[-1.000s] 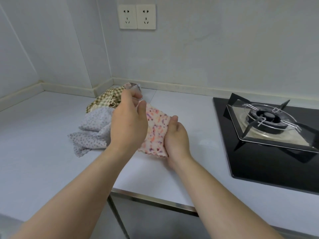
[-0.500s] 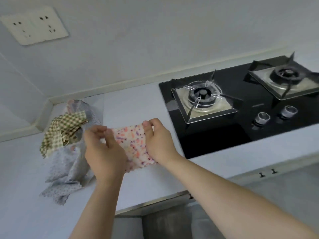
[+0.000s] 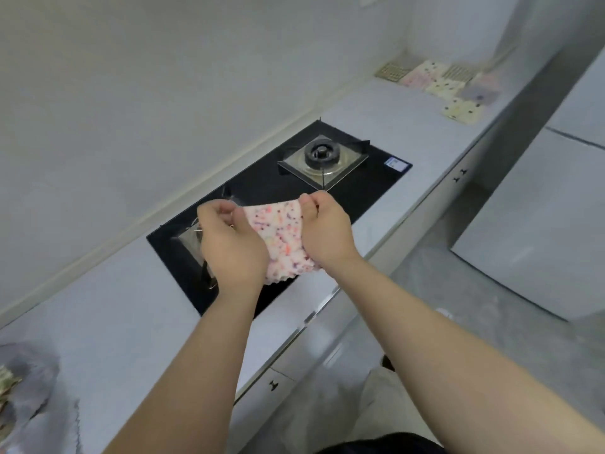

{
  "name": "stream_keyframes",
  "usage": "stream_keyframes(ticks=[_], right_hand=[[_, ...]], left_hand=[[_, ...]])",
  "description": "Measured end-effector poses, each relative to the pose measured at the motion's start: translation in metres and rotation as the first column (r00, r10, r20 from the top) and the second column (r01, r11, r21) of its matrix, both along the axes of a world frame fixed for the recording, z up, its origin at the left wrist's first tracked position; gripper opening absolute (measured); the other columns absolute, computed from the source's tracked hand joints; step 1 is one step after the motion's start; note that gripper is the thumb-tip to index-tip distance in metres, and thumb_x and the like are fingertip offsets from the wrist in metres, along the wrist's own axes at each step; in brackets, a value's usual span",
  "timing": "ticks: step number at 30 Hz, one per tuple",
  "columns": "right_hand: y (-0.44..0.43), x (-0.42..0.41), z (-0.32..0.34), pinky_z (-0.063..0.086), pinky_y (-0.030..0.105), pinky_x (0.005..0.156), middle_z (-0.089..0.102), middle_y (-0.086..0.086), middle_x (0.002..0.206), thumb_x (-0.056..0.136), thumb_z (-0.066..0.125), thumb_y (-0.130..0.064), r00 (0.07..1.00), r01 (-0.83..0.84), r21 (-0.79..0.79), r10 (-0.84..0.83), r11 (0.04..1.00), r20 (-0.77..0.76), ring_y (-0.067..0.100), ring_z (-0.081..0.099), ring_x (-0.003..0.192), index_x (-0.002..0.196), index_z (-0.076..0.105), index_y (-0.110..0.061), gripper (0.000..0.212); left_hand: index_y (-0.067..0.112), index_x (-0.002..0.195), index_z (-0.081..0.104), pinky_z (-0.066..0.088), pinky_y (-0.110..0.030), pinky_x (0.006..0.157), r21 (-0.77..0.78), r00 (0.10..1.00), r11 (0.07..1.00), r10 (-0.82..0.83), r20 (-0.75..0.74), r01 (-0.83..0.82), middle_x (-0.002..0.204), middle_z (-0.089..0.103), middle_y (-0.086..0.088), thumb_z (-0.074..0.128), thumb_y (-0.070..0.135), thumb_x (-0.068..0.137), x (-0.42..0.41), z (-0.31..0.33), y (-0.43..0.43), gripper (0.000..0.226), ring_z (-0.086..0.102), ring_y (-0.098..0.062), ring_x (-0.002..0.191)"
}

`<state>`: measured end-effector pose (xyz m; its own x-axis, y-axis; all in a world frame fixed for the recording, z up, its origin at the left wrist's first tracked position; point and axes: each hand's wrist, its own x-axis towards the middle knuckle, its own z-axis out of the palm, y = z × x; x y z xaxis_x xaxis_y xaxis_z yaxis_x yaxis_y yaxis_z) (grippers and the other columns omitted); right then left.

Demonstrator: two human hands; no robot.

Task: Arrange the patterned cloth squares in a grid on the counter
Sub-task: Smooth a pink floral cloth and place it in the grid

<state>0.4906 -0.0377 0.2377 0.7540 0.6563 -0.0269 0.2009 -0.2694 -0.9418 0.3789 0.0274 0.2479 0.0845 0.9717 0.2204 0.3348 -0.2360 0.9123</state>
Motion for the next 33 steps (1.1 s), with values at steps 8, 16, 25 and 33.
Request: stream_keyframes(ticks=[8, 16, 25, 33], right_hand=[[-0.057, 0.211, -0.002, 0.032, 0.015, 0.045, 0.058, -0.005, 0.081, 0.11, 0.036, -0.037, 0.992, 0.121, -0.118, -0.115, 0.986, 0.057, 0.004, 0.051, 0.067, 0.105, 0.054, -0.019, 0.026], [-0.065, 0.371, -0.009, 0.039, 0.027, 0.053, 0.063, 0.002, 0.086, 0.108, 0.036, -0.041, 0.979, 0.199, -0.181, -0.202, 0.963, 0.005, 0.016, 0.059, 0.071, 0.104, 0.053, -0.021, 0.027], [-0.022, 0.52, -0.035, 0.047, 0.031, 0.059, 0.063, 0.003, 0.098, 0.107, 0.031, -0.051, 0.991, 0.115, -0.37, -0.134, 0.922, -0.027, 0.016, 0.059, 0.076, 0.112, 0.049, -0.017, 0.039], [0.006, 0.65, -0.053, 0.061, 0.032, 0.062, 0.066, 0.01, 0.085, 0.092, 0.063, -0.013, 0.918, -0.046, -0.342, -0.096, 0.939, -0.385, 0.017, 0.059, 0.064, 0.115, 0.049, -0.025, 0.03]], left_hand=[[0.02, 0.11, 0.045, 0.042, -0.008, 0.062, -0.077, 0.987, 0.984, -0.163, -0.015, 0.161, 0.086, 0.061, 0.002, 0.053, 0.015, 0.104, 0.216, -0.004, -0.039, 0.011, 0.06, -0.007, 0.079], [0.02, 0.113, 0.043, 0.04, -0.016, 0.065, -0.199, 0.97, 0.953, -0.242, -0.037, 0.23, 0.088, 0.057, 0.008, 0.053, 0.016, 0.104, 0.386, 0.002, -0.043, 0.014, 0.058, -0.004, 0.085], [0.018, 0.122, 0.033, 0.059, -0.042, 0.078, -0.601, 0.857, 0.669, -0.513, 0.052, 0.437, 0.109, 0.055, -0.005, 0.061, 0.011, 0.093, 0.504, -0.033, 0.018, 0.042, 0.063, -0.019, 0.097], [0.021, 0.097, 0.06, 0.059, -0.043, 0.077, -0.513, 0.764, 0.68, -0.642, -0.07, 0.524, 0.107, 0.058, 0.011, 0.057, -0.002, 0.09, 0.605, -0.07, 0.075, 0.024, 0.064, -0.018, 0.084]])
